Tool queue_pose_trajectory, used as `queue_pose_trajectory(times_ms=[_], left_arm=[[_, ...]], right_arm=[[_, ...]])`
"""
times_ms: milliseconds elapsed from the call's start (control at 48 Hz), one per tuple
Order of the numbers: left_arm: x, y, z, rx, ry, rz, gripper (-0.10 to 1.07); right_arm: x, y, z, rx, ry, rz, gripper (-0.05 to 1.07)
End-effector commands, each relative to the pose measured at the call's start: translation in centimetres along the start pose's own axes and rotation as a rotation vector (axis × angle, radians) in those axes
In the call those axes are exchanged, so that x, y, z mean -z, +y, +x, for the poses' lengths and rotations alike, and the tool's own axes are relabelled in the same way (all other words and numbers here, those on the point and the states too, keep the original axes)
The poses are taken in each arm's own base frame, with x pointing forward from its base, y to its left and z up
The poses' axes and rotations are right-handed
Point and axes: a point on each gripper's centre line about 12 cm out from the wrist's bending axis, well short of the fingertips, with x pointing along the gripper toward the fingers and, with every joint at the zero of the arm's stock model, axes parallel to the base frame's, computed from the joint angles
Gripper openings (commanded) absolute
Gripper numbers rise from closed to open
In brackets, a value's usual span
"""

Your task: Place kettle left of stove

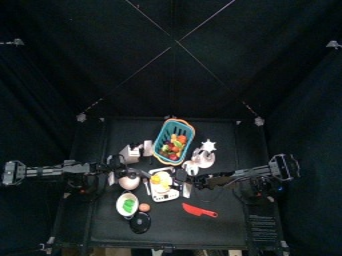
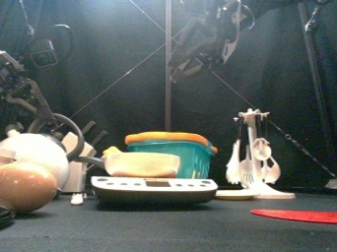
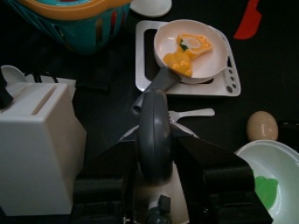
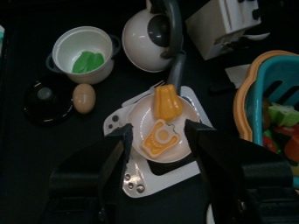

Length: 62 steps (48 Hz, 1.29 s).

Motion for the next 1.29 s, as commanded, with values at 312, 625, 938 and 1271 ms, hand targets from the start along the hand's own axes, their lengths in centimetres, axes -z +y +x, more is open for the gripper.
queue_pose_trajectory(times_ms=[312, 625, 938, 1271], left_arm=[[0.5, 0.7, 0.1, -0.027, 0.007, -0.055, 0.59], [0.7, 0.4, 0.1, -0.009, 0.031, -0.093, 0.78], [-0.3, 0.2, -0.1, -0.001, 0.021, -0.088, 0.92], [-2.2, 0.2, -1.0, -0.001, -0.109, -0.082, 0.93]], right_arm=[[-1.1, 0.0, -0.5, -0.013, -0.036, 0.014, 0.86], [-1.0, 0.0, -0.5, -0.015, -0.035, 0.016, 0.86], [-0.9, 0.0, -0.5, -0.015, -0.032, 0.018, 0.86], [-0.8, 0.0, -0.5, -0.015, -0.031, 0.018, 0.86]])
